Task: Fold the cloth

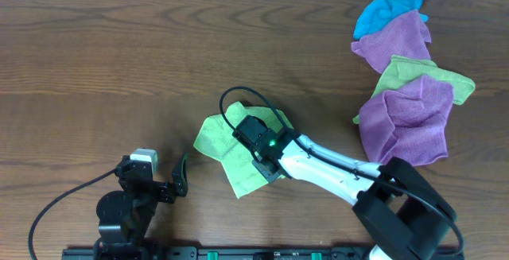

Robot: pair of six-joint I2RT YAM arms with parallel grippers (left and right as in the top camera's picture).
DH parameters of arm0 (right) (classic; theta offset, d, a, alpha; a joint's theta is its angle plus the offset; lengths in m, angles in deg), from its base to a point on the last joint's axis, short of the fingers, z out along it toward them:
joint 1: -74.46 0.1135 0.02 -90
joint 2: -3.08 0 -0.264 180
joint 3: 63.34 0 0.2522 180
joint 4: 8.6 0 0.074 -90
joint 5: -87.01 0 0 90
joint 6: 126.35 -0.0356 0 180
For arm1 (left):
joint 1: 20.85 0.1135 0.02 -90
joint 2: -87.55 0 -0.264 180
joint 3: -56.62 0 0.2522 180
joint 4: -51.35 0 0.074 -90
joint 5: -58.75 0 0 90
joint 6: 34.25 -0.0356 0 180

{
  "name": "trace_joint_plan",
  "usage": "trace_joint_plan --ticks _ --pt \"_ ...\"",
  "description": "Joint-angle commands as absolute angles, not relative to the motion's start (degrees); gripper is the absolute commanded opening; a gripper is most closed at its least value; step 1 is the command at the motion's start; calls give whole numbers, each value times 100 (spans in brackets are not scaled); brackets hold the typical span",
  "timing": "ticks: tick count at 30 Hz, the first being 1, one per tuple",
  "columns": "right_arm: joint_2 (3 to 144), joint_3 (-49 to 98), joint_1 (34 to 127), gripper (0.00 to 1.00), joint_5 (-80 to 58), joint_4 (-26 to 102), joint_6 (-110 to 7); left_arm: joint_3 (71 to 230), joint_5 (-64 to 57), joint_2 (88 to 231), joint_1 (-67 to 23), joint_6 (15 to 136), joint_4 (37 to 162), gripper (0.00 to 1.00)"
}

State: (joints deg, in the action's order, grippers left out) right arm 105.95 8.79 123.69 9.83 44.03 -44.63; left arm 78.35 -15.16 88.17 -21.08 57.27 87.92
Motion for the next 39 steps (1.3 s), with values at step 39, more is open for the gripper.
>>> trace_joint_plan --ticks 39 --pt "10757 837 12310 7 753 4182 -4290 7715 -1516 8782 -2121 5766 8814 95"
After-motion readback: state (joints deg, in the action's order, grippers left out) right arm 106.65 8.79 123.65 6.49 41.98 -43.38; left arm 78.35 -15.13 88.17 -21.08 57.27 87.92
